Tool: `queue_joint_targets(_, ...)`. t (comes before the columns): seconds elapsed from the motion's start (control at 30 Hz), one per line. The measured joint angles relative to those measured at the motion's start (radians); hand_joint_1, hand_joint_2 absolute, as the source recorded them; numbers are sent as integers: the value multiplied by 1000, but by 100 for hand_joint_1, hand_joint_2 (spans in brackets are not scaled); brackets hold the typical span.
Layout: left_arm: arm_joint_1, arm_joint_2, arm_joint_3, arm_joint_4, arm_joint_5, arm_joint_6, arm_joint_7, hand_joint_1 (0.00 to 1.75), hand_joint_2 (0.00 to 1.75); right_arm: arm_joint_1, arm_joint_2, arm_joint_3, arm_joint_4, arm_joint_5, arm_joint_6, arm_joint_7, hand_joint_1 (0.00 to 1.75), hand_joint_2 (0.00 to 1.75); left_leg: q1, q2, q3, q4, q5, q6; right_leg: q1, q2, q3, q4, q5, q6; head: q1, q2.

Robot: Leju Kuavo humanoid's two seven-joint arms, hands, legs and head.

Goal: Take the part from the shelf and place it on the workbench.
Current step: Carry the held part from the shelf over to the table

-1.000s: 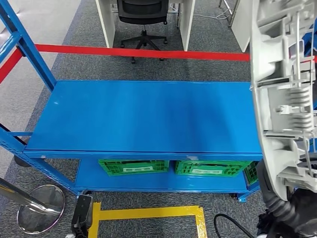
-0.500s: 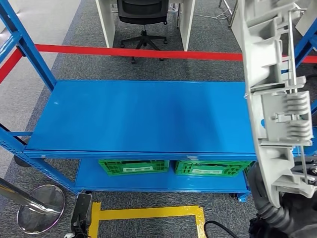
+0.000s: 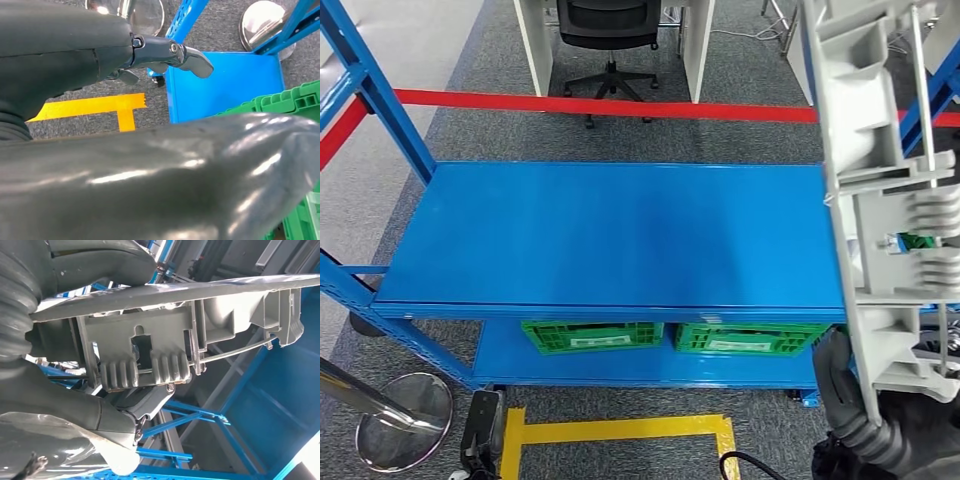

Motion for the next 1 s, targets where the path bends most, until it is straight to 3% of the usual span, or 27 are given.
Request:
queue_joint_targets(0.07,0,-1,3,0,1,0,-2,0,0,-3,-4,3,0,-5,0,0,175,175,5,3,0,-13,12,11,0,1,-22,49,-42,3,2,0)
queue_joint_targets(0.13,0,-2,5,0,2,0,-3,0,0,-5,-10,4,1,-7,0,1,175,175,5,4,-4,-15,17,16,0,1,-72,173,-114,4,4,0)
queue_joint_targets(0.17,1,-2,7,0,2,0,-3,0,0,-5,-12,5,2,-8,0,2,175,175,4,4,-7,-14,18,15,0,1,-96,236,-139,6,5,0)
queue_joint_targets(0.2,2,-2,8,0,2,0,-3,0,0,-5,-14,5,2,-9,0,2,175,175,4,4,-10,-12,19,14,-1,1,-107,271,-145,8,5,0)
queue_joint_targets(0.23,2,-2,9,0,2,0,-3,0,0,-5,-15,6,2,-9,0,2,175,175,5,4,-12,-10,20,13,-2,0,-100,268,-132,9,5,0)
queue_joint_targets(0.27,2,-3,10,0,2,0,-3,0,0,-6,-16,6,2,-9,0,2,175,175,6,4,-14,-7,20,12,-4,0,-74,224,-102,10,5,0)
queue_joint_targets(0.33,1,-3,12,0,2,0,-3,0,0,-8,-18,8,3,-9,0,2,175,175,7,3,-20,2,20,3,-6,0,0,91,-50,12,6,0)
queue_joint_targets(0.4,1,-3,13,0,2,0,-3,0,0,-9,-19,10,4,-11,0,2,175,175,3,1,-28,10,23,-10,-5,4,39,19,-38,8,6,0)
queue_joint_targets(0.47,2,-3,16,0,2,0,-3,0,0,-8,-19,12,4,-13,0,2,175,175,2,0,-32,12,32,-24,-3,7,37,16,-36,-3,5,0)
queue_joint_targets(0.53,2,-2,18,0,2,0,-3,0,0,-9,-19,14,5,-18,0,2,175,175,5,-1,-40,25,16,-35,-4,4,28,14,-26,-21,4,0)
queue_joint_targets(0.6,2,-2,19,0,2,0,-3,0,0,-11,-20,18,6,-22,0,2,175,175,8,-1,-67,101,-54,-46,-6,0,13,12,-13,-40,0,0)
queue_joint_targets(0.67,2,-2,19,0,2,-1,-2,0,0,-12,-22,22,8,-26,0,2,175,175,11,-1,-101,228,-135,-53,-3,-2,-6,13,0,-49,-2,0)
queue_joint_targets(0.7,2,-2,19,0,2,-1,-2,0,0,-12,-23,24,9,-28,0,2,175,175,12,-1,-109,274,-155,-55,-2,-3,-15,13,6,-51,-2,0)
queue_joint_targets(0.77,2,-2,19,0,2,-1,-2,0,0,-12,-24,27,12,-34,0,2,175,175,13,-1,-104,303,-158,-55,0,-3,-25,14,14,-51,-2,0)
queue_joint_targets(0.83,2,-2,20,0,2,-1,-3,0,0,-11,-27,33,14,-37,0,3,175,175,12,-1,-37,206,-109,-49,1,-3,-34,15,23,-49,-2,0)
queue_joint_targets(0.9,-1,-1,20,0,-1,-1,-3,0,0,-10,-29,36,16,-36,0,4,175,175,9,-2,59,50,-66,-38,4,-3,-46,15,34,-43,-2,0)
queue_joint_targets(0.93,-2,-1,20,0,-4,-1,-3,0,0,-10,-29,36,16,-32,0,4,175,175,7,-2,83,2,-61,-34,5,-3,-50,15,39,-38,-2,0)
queue_joint_targets(1.0,-4,-1,20,0,-9,0,-3,0,0,-9,-29,35,16,-25,0,5,175,175,3,-2,90,-26,-64,-32,5,-3,-57,13,49,-29,-1,0)
